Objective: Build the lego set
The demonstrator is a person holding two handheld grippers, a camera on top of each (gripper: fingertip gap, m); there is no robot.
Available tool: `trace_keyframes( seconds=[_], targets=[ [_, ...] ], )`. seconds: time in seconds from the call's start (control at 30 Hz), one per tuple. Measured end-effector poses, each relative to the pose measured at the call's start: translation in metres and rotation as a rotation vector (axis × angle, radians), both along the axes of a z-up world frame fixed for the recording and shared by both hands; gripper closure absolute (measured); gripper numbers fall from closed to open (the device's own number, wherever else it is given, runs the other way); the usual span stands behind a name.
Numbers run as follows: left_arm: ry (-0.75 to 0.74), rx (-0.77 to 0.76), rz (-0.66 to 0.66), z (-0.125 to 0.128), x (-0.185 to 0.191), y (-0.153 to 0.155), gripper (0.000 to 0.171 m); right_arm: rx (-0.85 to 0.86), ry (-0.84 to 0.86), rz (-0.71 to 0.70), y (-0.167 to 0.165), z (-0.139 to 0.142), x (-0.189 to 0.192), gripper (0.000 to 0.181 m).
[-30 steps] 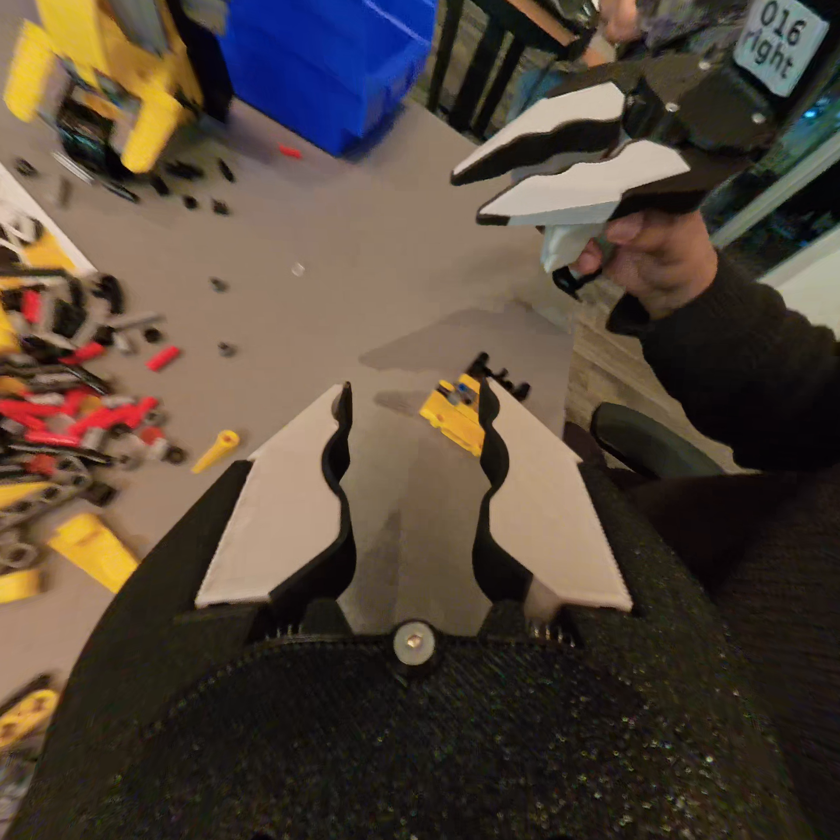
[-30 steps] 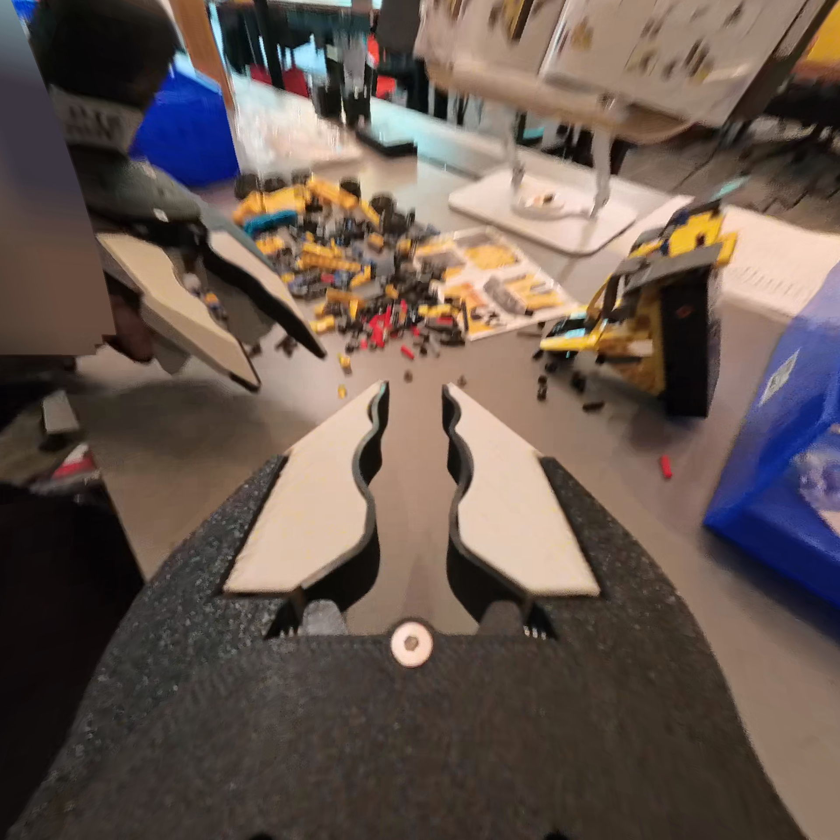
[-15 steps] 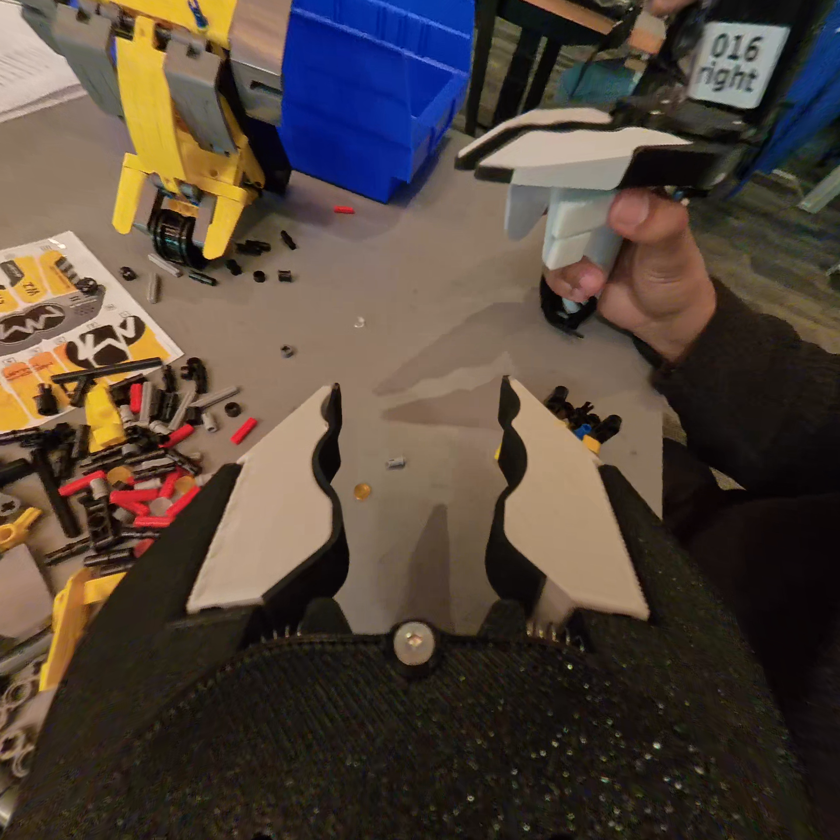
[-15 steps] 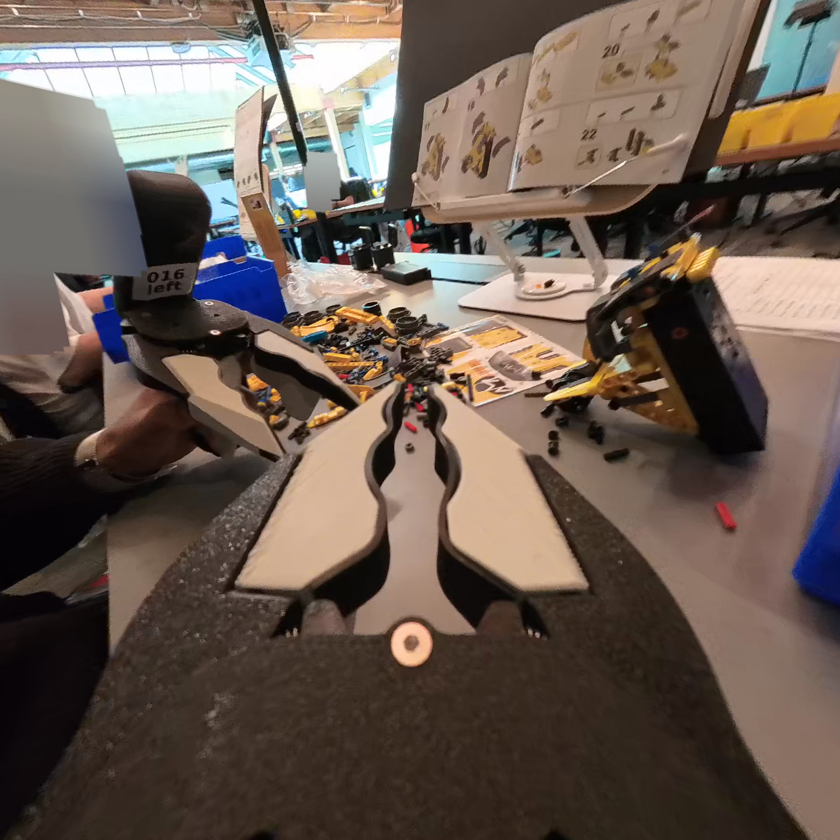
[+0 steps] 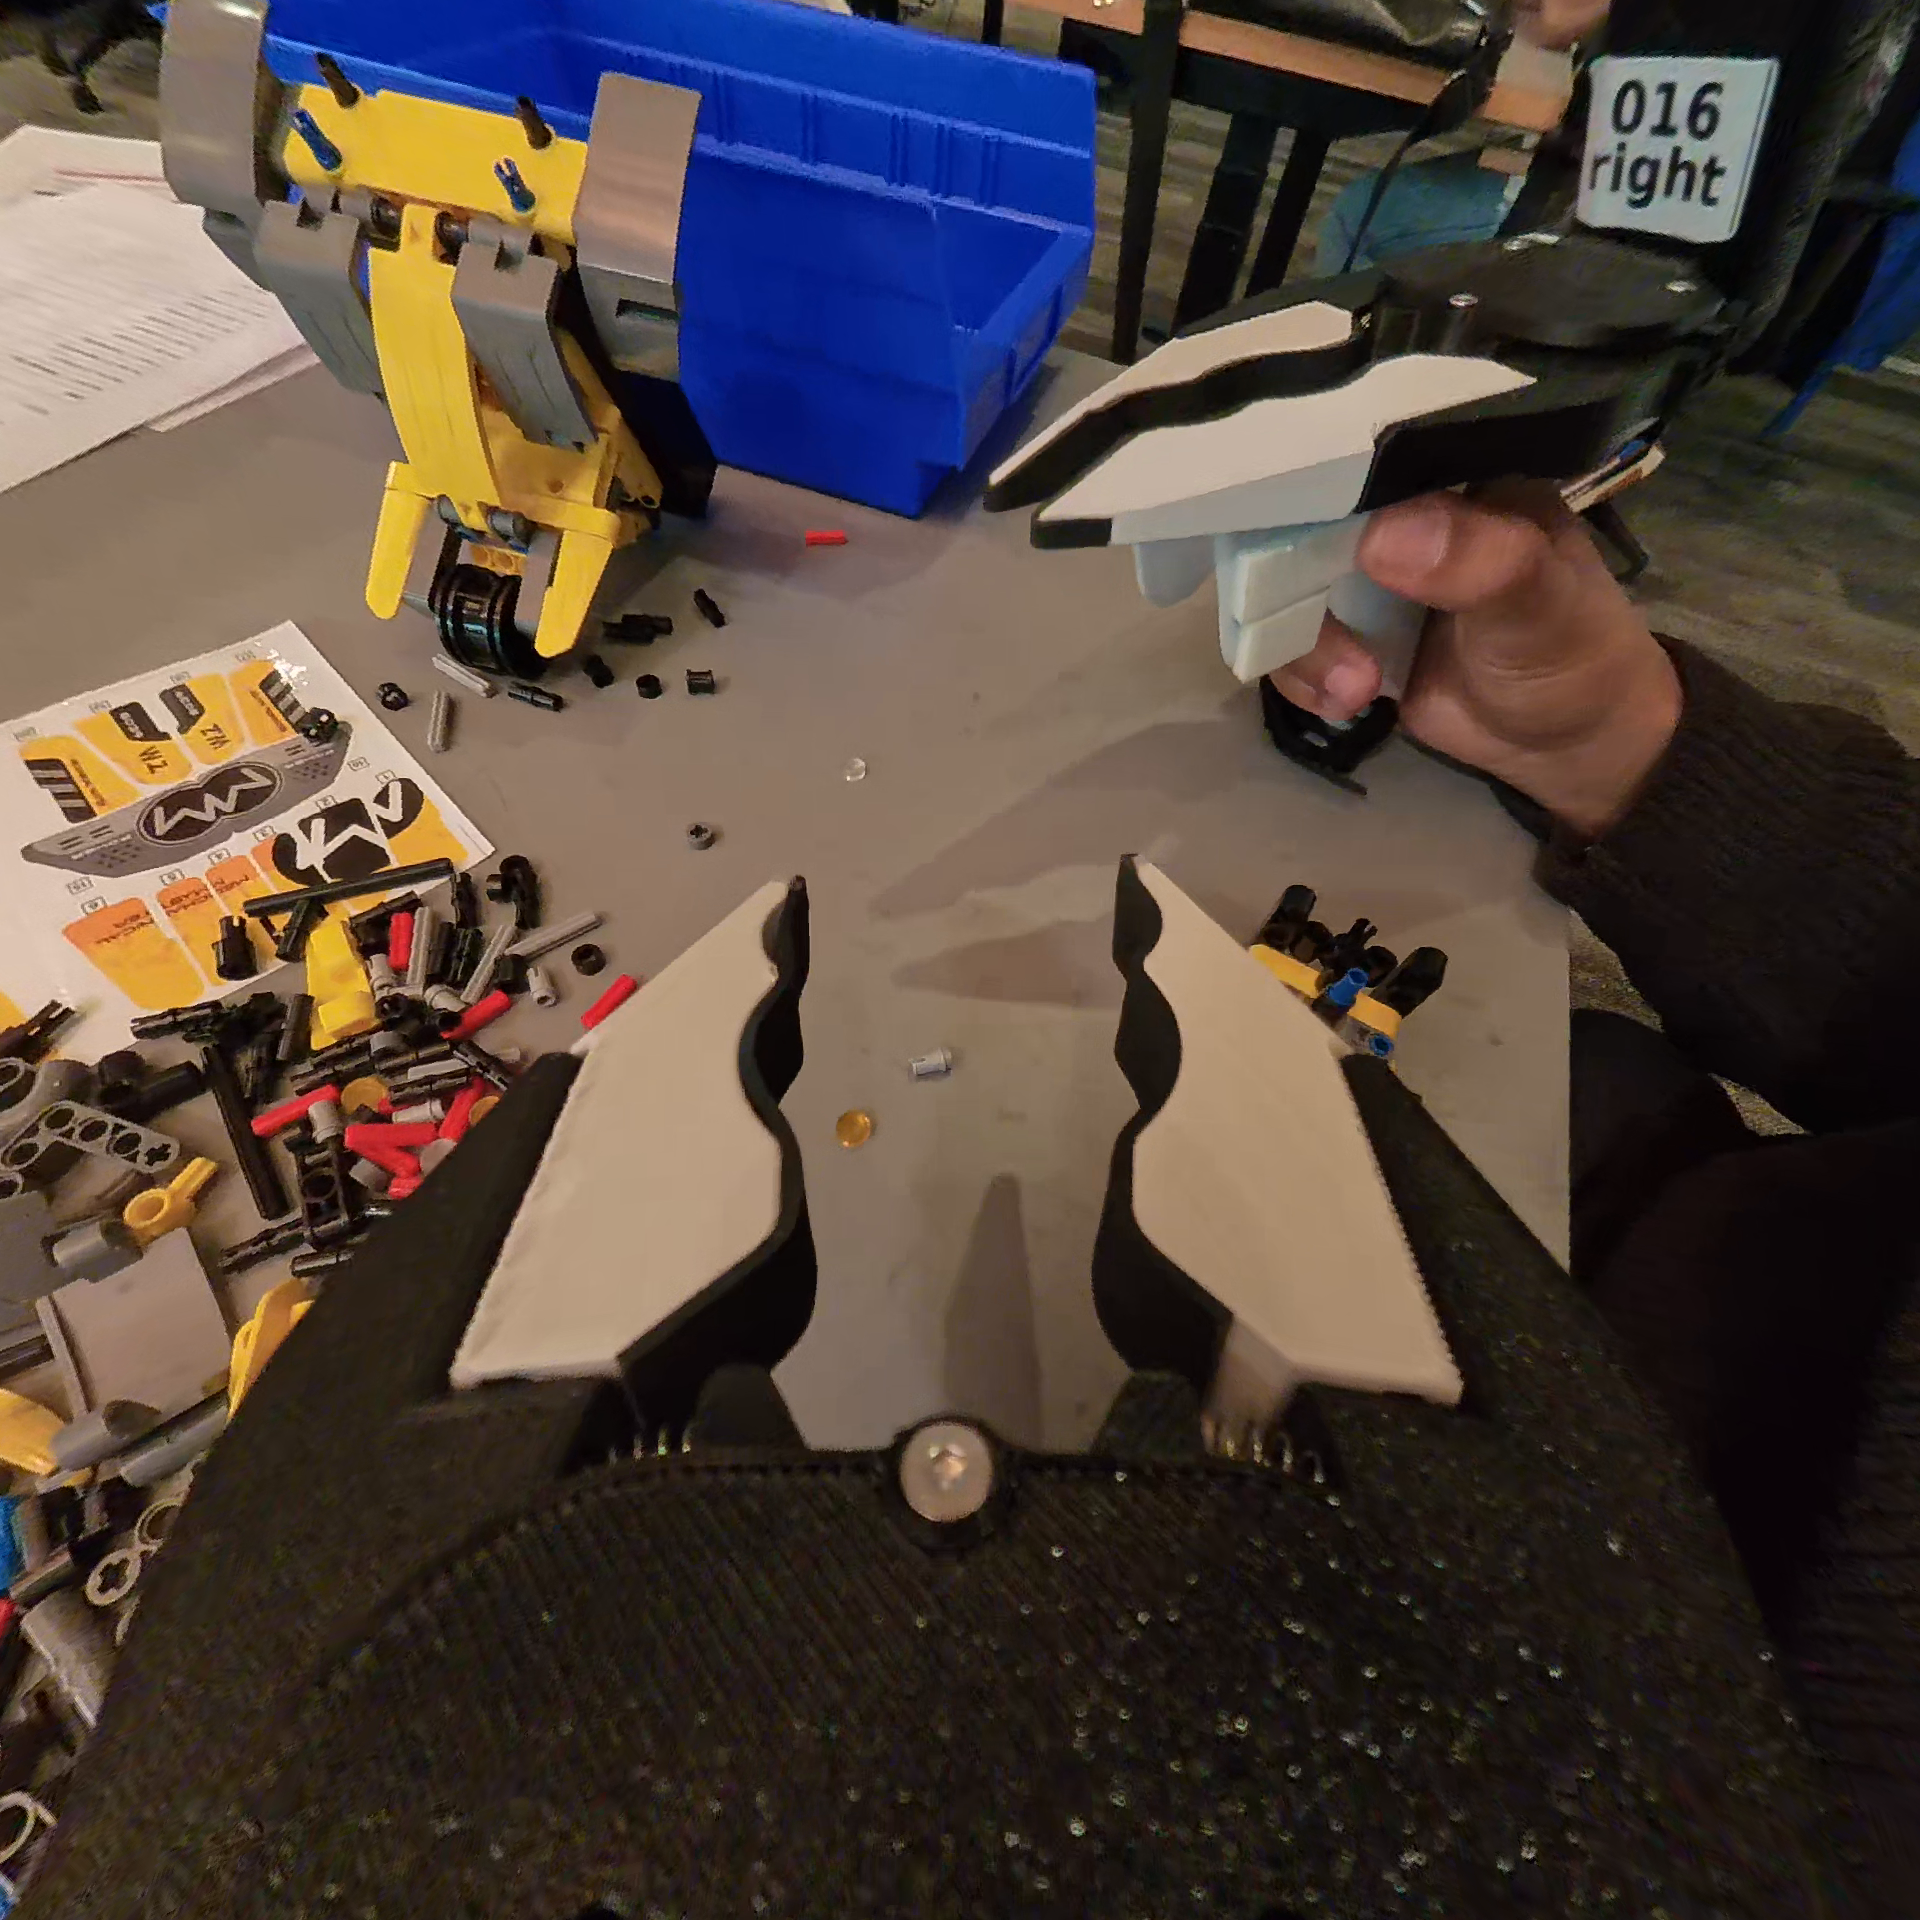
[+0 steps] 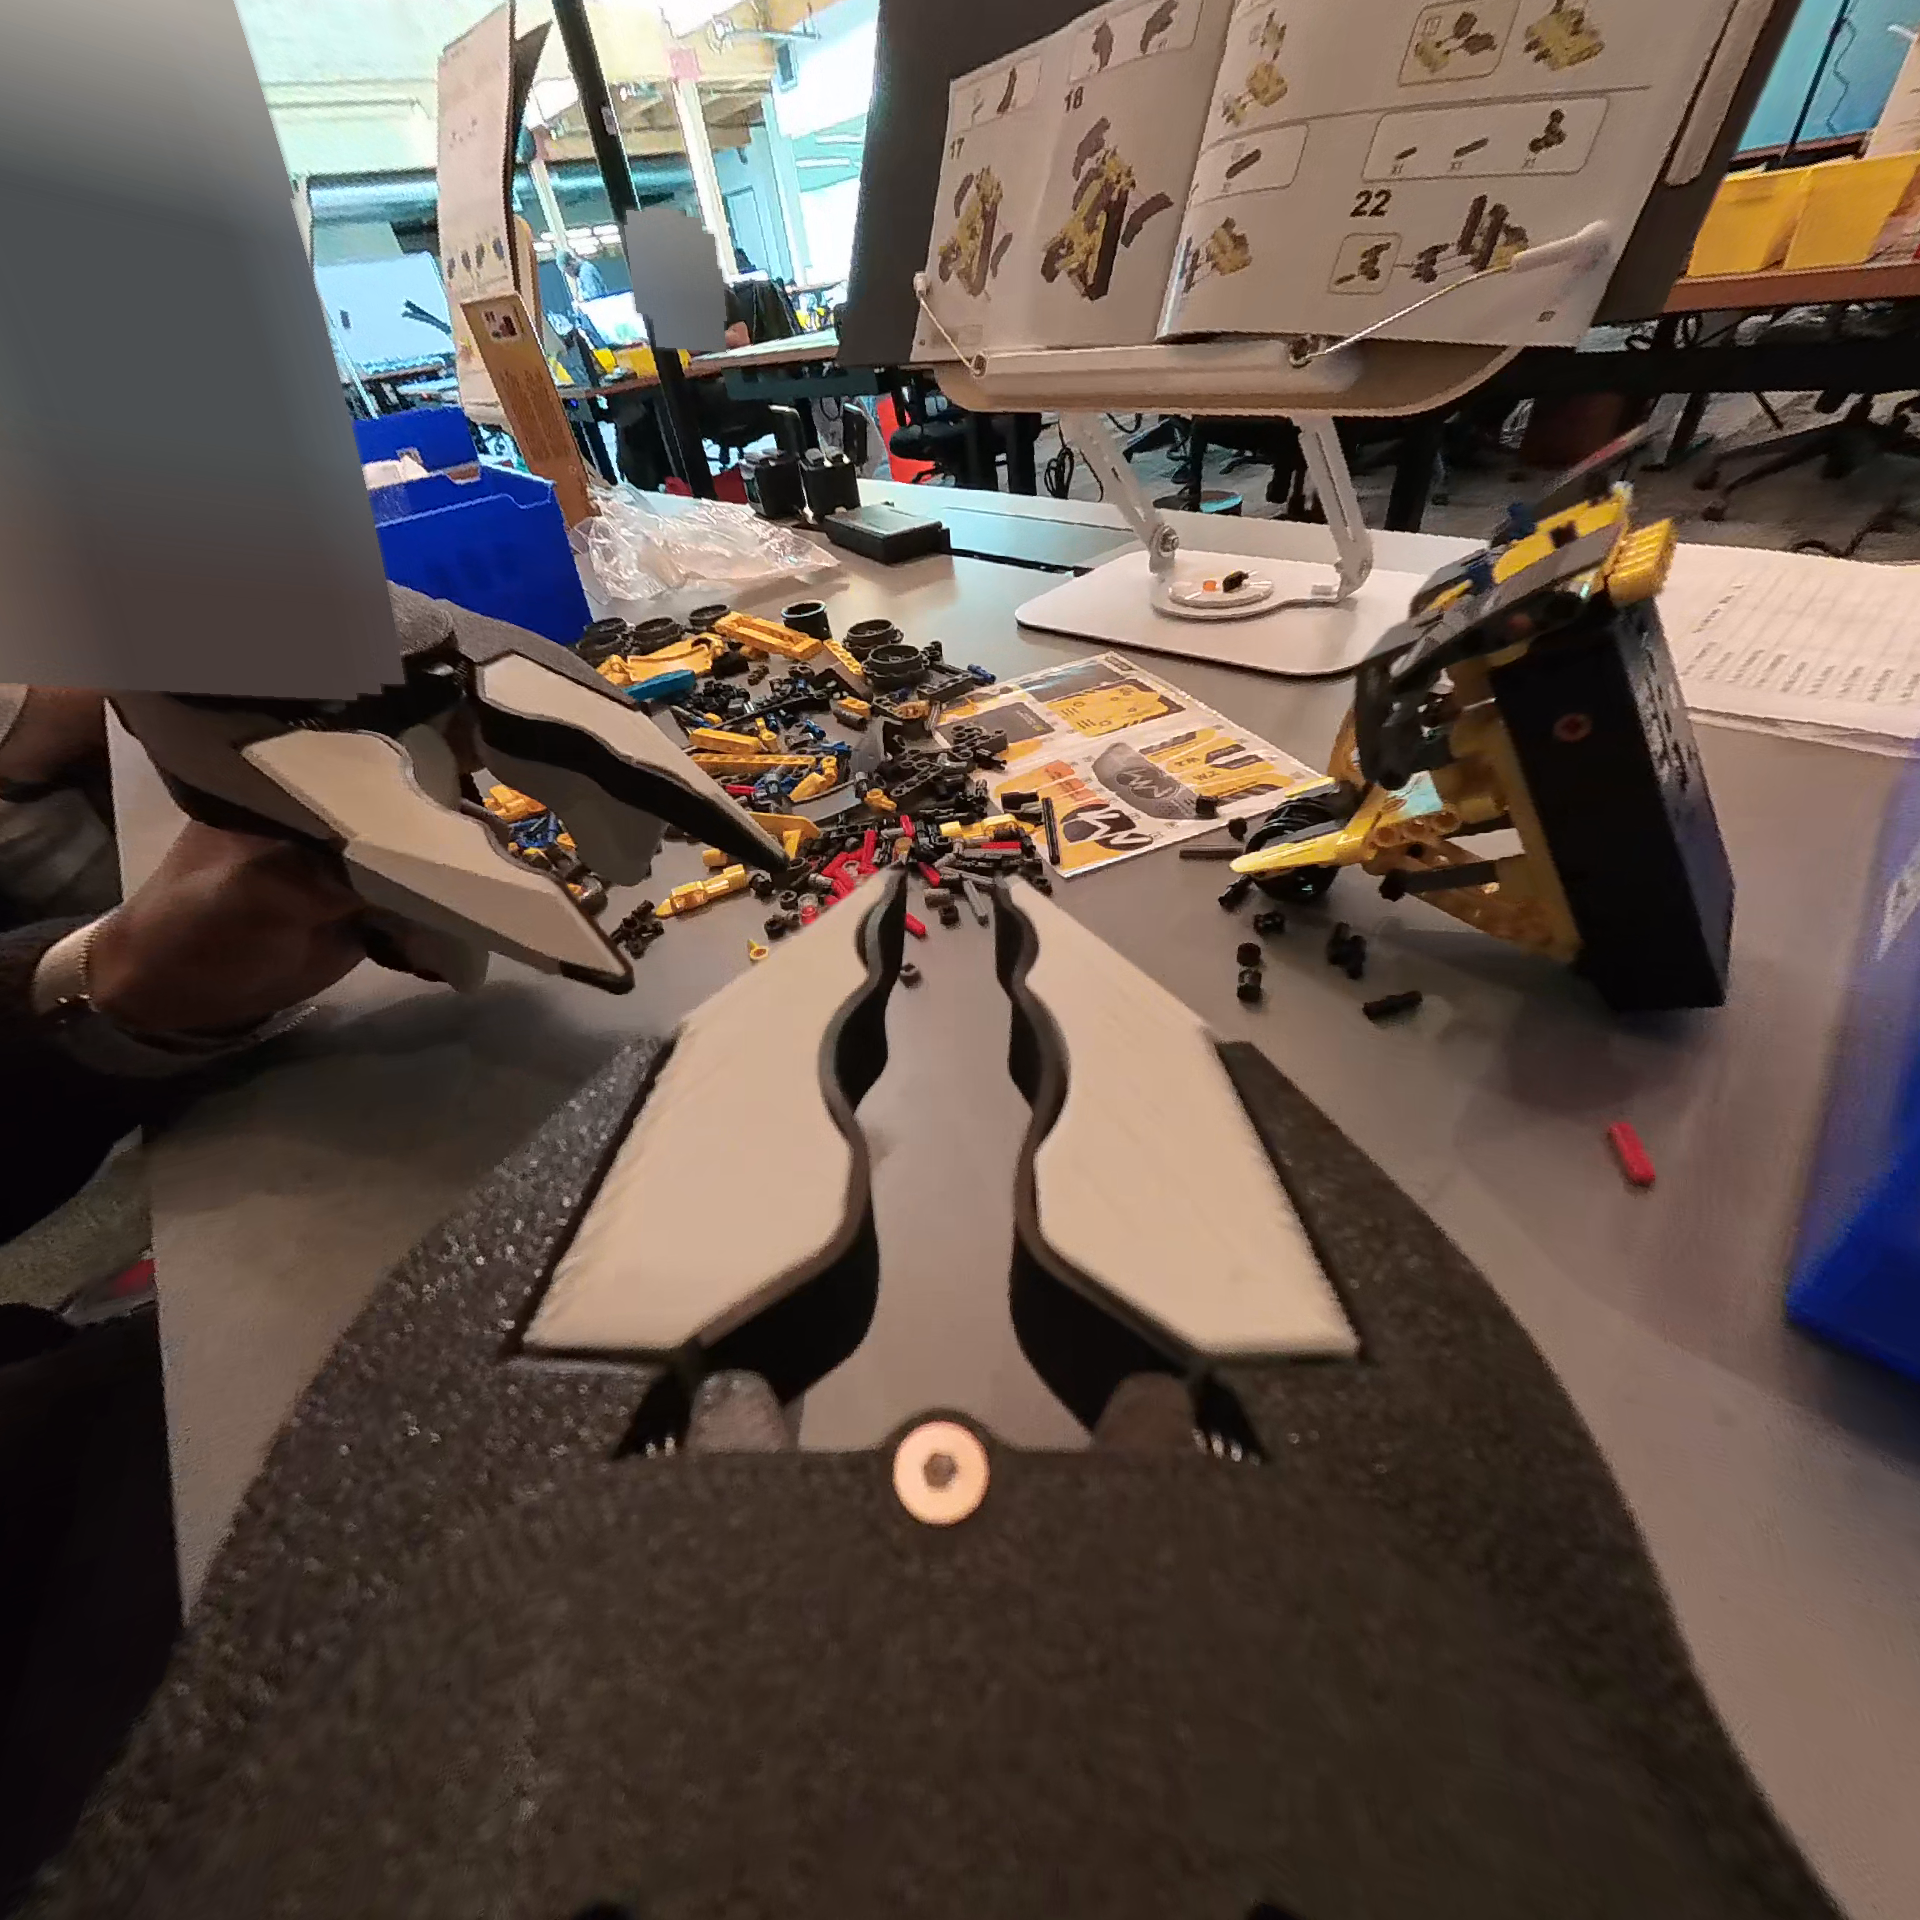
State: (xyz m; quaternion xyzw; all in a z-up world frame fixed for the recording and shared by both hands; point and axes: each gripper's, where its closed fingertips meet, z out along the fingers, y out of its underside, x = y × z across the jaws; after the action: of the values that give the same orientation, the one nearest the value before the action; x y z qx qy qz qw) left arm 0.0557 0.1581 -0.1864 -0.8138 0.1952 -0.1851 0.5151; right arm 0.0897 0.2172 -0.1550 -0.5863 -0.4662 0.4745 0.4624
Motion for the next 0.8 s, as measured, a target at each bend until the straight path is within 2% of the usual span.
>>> trace_keyframes(
  seconds=[0.3,0.57,0.7,0.8],
  targets=[
    [-0.066,-0.054,-0.01,-0.004,-0.001,0.001,0.116,-0.003,-0.059,0.008,-0.001,-0.008,-0.005,0.163],
    [-0.039,-0.076,0.043,-0.01,-0.013,0.006,0.116,-0.027,-0.09,0.012,0.001,-0.013,-0.008,0.162],
    [-0.07,-0.099,0.038,-0.013,-0.014,0.007,0.116,-0.064,-0.131,-0.054,0.014,-0.021,-0.007,0.162],
    [-0.063,-0.125,0.044,-0.02,-0.015,0.009,0.116,-0.091,-0.136,-0.053,0.016,-0.023,-0.007,0.161]
  ],
)
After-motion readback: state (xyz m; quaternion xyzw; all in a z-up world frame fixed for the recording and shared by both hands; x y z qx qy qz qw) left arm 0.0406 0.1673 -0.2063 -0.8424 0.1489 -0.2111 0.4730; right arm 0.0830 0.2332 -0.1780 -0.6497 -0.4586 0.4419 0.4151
